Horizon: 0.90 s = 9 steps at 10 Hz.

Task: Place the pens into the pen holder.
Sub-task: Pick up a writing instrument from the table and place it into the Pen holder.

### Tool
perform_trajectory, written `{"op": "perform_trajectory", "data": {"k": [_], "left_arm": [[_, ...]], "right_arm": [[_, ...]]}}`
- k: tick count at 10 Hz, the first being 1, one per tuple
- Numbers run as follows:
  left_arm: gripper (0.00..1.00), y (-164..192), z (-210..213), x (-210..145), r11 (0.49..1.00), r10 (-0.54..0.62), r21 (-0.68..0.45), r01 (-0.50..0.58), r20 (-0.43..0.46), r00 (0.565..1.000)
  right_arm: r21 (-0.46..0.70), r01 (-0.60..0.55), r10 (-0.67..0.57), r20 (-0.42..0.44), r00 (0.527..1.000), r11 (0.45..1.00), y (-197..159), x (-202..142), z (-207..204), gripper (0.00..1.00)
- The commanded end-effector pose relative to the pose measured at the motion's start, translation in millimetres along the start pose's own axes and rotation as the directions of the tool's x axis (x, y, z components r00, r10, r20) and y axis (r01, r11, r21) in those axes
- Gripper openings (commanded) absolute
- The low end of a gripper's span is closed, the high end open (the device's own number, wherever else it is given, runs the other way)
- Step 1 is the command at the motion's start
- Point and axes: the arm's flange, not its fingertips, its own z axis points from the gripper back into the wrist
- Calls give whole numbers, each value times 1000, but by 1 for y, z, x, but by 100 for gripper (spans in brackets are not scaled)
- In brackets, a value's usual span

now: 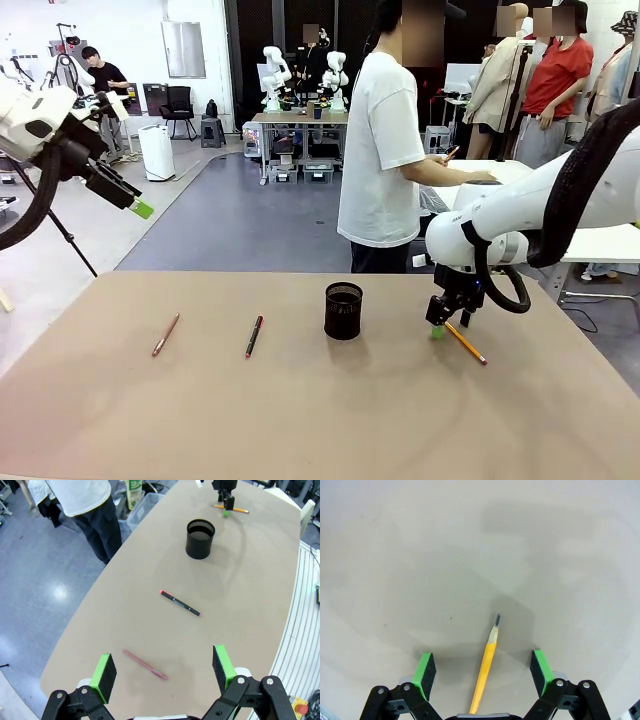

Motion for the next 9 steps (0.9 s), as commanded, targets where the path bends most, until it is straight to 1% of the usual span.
{"op": "perform_trajectory", "data": {"k": [1,5,6,9], "left_arm": [[100,1,1,0,1000,-4,-4,4,3,1000],[100,1,1,0,1000,-4,-4,4,3,1000],[100,1,1,0,1000,-4,-4,4,3,1000],[100,1,1,0,1000,-4,-4,4,3,1000]], "right_arm": [[-58,-8,9,11,1000,998,2,-4,-2,84],[-42,-1,1,-2,1000,999,2,-4,-1,4],[-40,-1,0,-5,1000,999,4,-5,-2,0],[-43,-9,8,-25,1000,999,7,-4,-3,0]]}}
